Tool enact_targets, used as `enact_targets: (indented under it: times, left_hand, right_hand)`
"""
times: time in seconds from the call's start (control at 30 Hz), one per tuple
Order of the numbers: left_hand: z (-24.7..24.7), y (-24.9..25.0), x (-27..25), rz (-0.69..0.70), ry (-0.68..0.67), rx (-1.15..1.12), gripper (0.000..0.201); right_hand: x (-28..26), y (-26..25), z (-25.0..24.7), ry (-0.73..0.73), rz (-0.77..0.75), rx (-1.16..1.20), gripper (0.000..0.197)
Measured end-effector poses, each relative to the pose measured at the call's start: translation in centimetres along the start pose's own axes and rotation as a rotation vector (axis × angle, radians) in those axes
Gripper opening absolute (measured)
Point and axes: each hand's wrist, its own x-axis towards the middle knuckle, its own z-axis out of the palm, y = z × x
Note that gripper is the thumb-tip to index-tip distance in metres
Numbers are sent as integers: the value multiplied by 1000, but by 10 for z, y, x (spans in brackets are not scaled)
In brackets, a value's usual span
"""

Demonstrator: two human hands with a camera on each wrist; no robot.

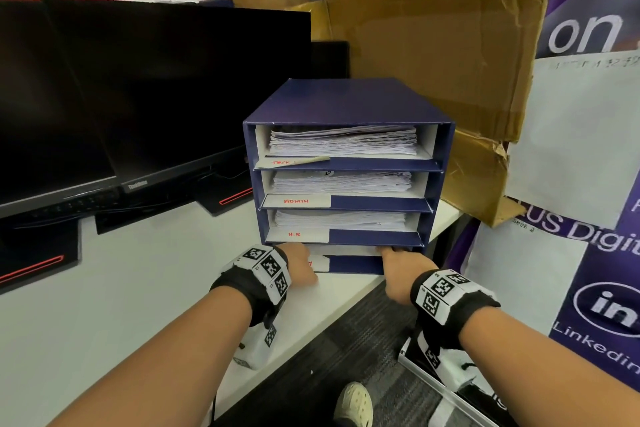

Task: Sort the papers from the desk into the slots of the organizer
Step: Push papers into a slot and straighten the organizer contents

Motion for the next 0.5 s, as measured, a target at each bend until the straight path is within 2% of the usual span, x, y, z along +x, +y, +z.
enact_targets:
  times: [0.17, 0.43, 0.5]
  left_hand:
    - [-1, 0, 3, -5, -11, 42, 49]
    - [3, -3, 10, -9, 12, 76, 45]
    - [6, -3, 12, -19, 37, 74, 45]
  right_hand:
    - [2, -4, 0, 6, -13, -37, 71]
    - [9, -11, -9, -47, 12, -104, 29]
    - [10, -12, -10, -46, 15, -107, 24]
